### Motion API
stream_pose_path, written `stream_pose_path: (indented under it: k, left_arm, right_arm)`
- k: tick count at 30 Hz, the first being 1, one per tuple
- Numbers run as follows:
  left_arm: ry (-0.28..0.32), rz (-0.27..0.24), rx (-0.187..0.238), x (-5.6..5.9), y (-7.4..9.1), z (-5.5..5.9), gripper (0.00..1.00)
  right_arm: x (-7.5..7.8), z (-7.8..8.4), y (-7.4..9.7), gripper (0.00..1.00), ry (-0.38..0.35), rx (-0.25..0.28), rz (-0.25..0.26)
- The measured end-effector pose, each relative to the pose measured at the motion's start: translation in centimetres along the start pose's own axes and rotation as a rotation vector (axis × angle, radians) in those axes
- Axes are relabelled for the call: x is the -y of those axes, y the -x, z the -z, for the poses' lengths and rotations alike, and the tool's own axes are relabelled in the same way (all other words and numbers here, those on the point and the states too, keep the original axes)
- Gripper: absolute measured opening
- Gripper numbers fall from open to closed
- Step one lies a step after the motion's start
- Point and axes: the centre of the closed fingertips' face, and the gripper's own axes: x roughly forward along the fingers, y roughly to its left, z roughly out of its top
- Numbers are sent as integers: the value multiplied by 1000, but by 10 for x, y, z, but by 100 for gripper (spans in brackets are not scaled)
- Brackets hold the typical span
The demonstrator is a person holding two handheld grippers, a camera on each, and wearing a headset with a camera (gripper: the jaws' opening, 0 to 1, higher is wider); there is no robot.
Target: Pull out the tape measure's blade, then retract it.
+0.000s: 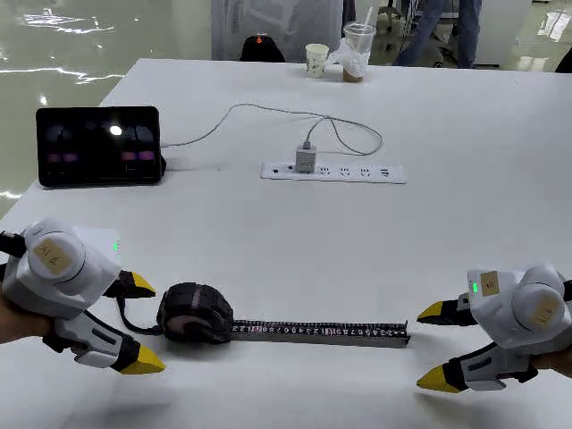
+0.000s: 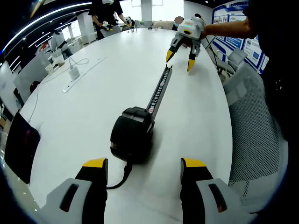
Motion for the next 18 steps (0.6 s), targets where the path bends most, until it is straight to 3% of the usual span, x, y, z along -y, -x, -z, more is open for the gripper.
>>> stream_pose_path:
  k: [12, 18]
  left_arm:
    - [84, -17, 69, 19, 4, -5, 67]
    - [138, -49, 115, 25, 6, -7, 72]
  right_arm:
    - [-14, -6, 7, 62, -65, 42, 50]
    - [-21, -9, 9, 66, -113, 69, 78]
